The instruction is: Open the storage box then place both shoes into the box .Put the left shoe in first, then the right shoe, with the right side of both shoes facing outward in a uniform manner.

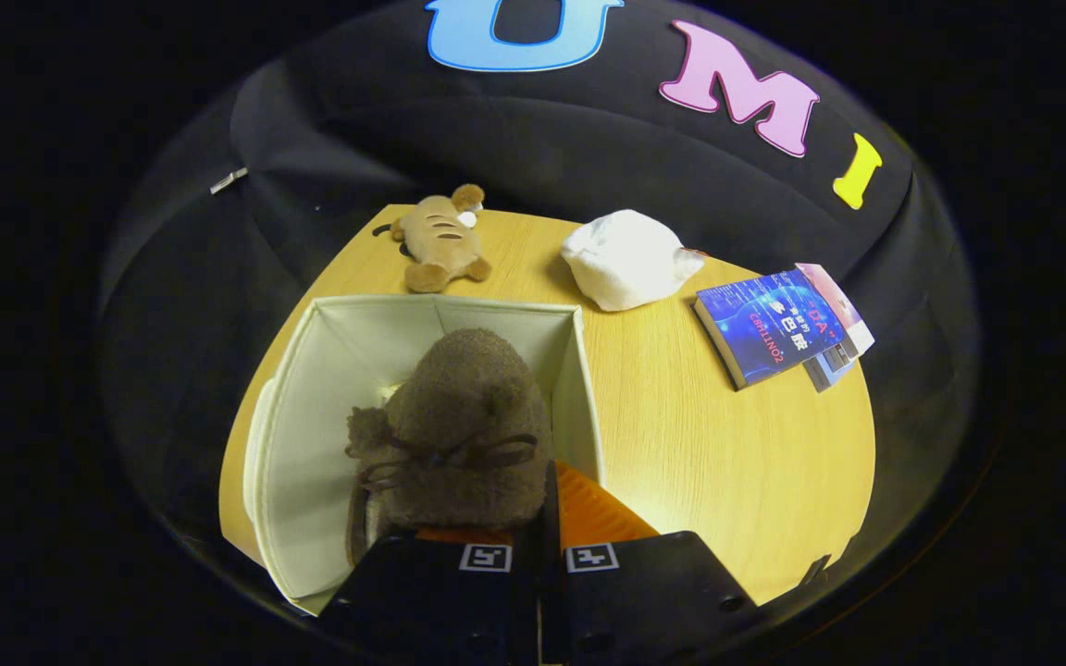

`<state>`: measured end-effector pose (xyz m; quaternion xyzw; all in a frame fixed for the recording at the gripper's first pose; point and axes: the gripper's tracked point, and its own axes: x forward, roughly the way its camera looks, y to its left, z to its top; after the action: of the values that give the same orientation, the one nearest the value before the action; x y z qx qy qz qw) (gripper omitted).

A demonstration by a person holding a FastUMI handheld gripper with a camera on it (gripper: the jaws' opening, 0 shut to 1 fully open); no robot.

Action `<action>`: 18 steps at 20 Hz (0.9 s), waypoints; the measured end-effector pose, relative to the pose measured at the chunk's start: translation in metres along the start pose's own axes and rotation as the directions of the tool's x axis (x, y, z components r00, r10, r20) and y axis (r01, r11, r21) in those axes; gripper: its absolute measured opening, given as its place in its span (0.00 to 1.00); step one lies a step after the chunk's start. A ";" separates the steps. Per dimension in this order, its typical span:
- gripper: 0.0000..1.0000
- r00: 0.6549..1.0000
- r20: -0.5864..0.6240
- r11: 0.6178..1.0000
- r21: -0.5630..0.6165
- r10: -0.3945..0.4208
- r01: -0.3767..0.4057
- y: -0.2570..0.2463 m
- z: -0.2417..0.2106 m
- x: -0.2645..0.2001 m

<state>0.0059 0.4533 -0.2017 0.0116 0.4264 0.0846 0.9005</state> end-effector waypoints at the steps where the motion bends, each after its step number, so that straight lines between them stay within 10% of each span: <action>1: 0.08 1.000 -0.005 1.000 -0.005 0.003 -0.003 0.004 -0.002 0.004; 10: 0.80 0.993 -0.009 0.988 -0.097 0.121 -0.121 0.034 -0.016 -0.002; 18: 0.98 0.984 0.100 0.979 -0.155 0.148 -0.132 0.021 0.004 -0.025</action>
<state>-0.0093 0.4701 -0.1780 -0.0204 0.3665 0.1784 0.9129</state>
